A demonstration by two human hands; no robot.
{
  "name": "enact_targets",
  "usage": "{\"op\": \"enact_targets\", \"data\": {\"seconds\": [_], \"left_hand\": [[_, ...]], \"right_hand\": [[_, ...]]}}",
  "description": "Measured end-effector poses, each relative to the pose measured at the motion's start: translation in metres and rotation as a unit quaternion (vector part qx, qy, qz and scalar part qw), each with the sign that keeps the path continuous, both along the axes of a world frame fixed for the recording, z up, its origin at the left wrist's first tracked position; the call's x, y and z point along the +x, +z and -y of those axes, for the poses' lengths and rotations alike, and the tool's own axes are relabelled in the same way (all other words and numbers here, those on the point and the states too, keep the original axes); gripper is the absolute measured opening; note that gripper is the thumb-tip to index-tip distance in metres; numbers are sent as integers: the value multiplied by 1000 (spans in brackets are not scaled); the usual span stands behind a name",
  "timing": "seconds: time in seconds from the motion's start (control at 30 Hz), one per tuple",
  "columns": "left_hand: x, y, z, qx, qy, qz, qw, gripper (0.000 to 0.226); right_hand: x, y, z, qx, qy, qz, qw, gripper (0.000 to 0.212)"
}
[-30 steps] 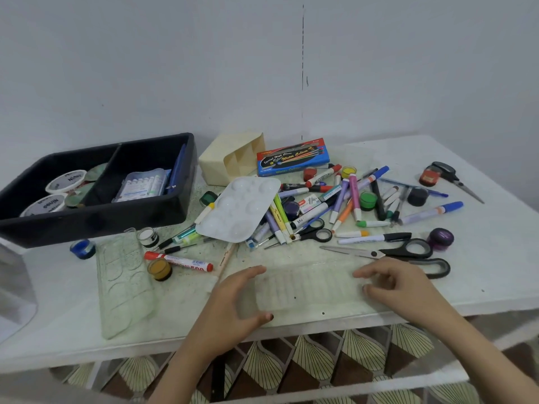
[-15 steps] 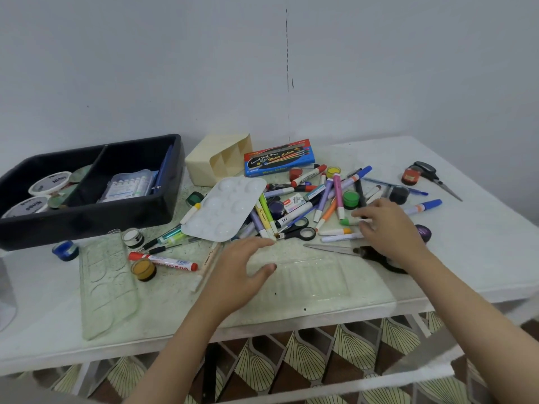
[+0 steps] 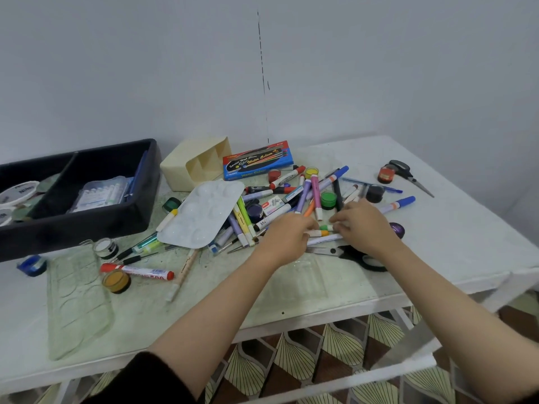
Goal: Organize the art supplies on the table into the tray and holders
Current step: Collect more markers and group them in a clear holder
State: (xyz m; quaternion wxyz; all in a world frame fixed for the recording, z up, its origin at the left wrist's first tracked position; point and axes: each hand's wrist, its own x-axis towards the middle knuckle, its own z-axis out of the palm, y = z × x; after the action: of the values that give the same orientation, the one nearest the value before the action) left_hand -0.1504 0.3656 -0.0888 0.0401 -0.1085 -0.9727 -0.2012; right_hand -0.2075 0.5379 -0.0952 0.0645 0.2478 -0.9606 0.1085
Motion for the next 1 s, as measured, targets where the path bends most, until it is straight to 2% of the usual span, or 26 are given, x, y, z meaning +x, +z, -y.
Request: {"op": "enact_targets", "data": {"seconds": [0.13,0.23,0.33,0.4,0.47,0.63,0.77,0.93,1.0], "left_hand": [[-12,0,-5,-25,-16,-9,1000,26],[-13,-4,-4,18,-11,-2,1000,28],[-7,-9,-1,85,4,-2,996,38],[0,-10,3,139,20,-8,990,40],[8,-7,8,216,46,-16,975,39],[36,3,19,379,92,-1,921,38],[59,6,20,432,101,80,893,34],[70,-6,14,404,119,139,896,31],[69,-11,14,386,133,142,902,32]], "right_hand": [[-4,3,0,6,10,6,1000,22],[-5,-2,1,2,3,1,1000,18],[2,-7,1,-91,-7,-14,996,16],[13,-3,3,-185,2,-5,983,28],[26,4,5,-261,6,32,965,35],[59,10,10,-363,21,172,915,25],[75,3,10,-365,65,241,897,22],[78,-3,11,-289,79,214,930,27],[78,-3,11,-288,81,207,932,31]]}}
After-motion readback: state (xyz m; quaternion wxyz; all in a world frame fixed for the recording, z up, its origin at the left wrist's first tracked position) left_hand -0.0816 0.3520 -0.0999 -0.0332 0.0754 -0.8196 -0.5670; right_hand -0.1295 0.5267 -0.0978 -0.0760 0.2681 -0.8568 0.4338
